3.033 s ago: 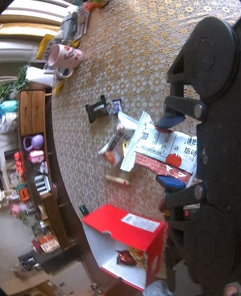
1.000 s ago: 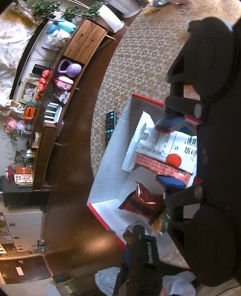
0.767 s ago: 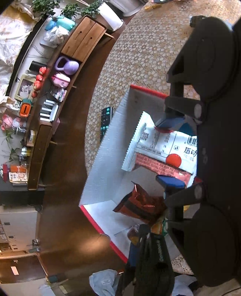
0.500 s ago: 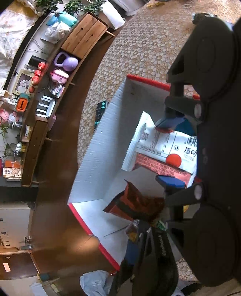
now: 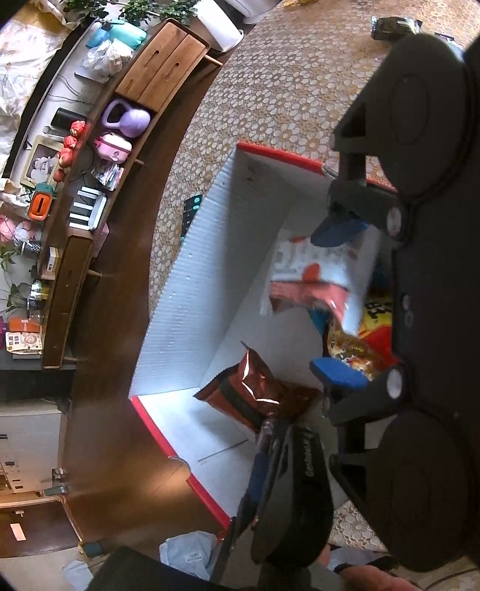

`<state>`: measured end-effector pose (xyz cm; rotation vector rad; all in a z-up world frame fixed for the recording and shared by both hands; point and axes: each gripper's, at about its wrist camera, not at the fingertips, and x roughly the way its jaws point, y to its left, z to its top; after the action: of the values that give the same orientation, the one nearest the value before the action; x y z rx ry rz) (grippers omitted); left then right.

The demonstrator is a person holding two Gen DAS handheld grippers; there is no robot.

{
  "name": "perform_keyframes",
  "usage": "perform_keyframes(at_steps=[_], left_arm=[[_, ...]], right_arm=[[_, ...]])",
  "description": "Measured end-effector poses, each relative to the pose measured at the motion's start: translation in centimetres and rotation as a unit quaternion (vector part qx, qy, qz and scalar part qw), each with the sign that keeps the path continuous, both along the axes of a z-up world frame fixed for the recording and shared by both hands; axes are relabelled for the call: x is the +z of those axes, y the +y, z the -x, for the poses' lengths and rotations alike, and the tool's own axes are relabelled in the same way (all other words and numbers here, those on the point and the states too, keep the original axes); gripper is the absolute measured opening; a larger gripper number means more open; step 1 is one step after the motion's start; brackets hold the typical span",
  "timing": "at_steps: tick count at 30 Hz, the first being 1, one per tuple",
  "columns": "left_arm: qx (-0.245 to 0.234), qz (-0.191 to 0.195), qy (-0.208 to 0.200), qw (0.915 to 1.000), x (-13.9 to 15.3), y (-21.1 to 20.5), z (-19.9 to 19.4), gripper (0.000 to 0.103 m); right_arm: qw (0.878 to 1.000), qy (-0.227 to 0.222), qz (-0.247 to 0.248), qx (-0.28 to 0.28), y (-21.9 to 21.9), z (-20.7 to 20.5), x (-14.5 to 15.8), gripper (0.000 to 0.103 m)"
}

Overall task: Organize snacks
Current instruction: 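Open both tools to drop the cake and packet into the box, then withdraw both tools from the box toward the remaining snacks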

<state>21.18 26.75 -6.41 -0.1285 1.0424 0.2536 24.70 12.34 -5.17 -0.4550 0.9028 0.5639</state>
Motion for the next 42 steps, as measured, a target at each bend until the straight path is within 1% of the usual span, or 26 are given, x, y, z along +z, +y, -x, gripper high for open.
perform_keyframes(at_steps=[1,2,3,5,9,11,16,19,28,33,34,35,36,42], left_arm=[[0.000,-0.002,-0.006,1.0000,0.3,0.0,0.2,0.053],[0.000,-0.004,-0.013,0.9999,0.6,0.0,0.5,0.064],[0.000,-0.007,-0.022,0.9997,0.9,-0.1,0.7,0.067],[-0.003,-0.010,-0.033,0.9994,1.6,-0.2,1.2,0.068],[-0.003,-0.009,-0.041,0.9991,2.6,-0.5,1.9,0.069],[-0.003,-0.010,-0.045,0.9990,3.0,-0.7,2.2,0.069],[-0.006,-0.012,-0.056,0.9984,4.2,-1.4,3.1,0.069],[-0.007,-0.008,-0.062,0.9980,4.9,-1.8,3.7,0.069],[-0.014,-0.020,-0.076,0.9968,6.8,-3.3,5.7,0.069],[-0.029,-0.021,-0.093,0.9950,8.2,-4.8,7.0,0.069],[-0.034,-0.021,-0.096,0.9946,8.5,-5.2,7.3,0.071],[-0.040,-0.021,-0.098,0.9942,8.7,-5.6,7.5,0.078],[-0.045,-0.020,-0.102,0.9936,8.9,-6.1,7.8,0.080],[-0.070,-0.010,-0.115,0.9908,9.6,-9.0,8.8,0.081]], right_arm=[[1.000,-0.001,-0.003,-0.001,-0.1,0.0,0.2,0.073],[1.000,-0.001,-0.006,-0.002,-0.3,0.1,0.4,0.074],[1.000,-0.002,-0.009,-0.002,-0.4,0.3,0.6,0.074],[1.000,-0.001,-0.016,-0.003,-0.7,0.6,1.2,0.078],[1.000,-0.004,-0.029,-0.001,-1.4,1.4,2.2,0.084],[0.999,-0.008,-0.037,0.001,-1.8,1.8,2.9,0.091],[0.998,-0.015,-0.057,-0.002,-2.9,2.7,4.3,0.098],[0.998,-0.013,-0.069,-0.006,-3.6,3.2,5.0,0.099],[0.995,-0.019,-0.094,-0.018,-6.1,5.0,6.4,0.102],[0.993,-0.023,-0.110,-0.019,-8.1,6.5,7.5,0.103],[0.993,-0.023,-0.115,-0.020,-8.7,6.8,7.8,0.103],[0.992,-0.024,-0.118,-0.021,-9.2,7.1,8.0,0.103],[0.992,-0.027,-0.119,-0.023,-9.6,7.4,8.1,0.103],[0.990,-0.039,-0.129,-0.046,-13.5,8.4,9.0,0.103]])
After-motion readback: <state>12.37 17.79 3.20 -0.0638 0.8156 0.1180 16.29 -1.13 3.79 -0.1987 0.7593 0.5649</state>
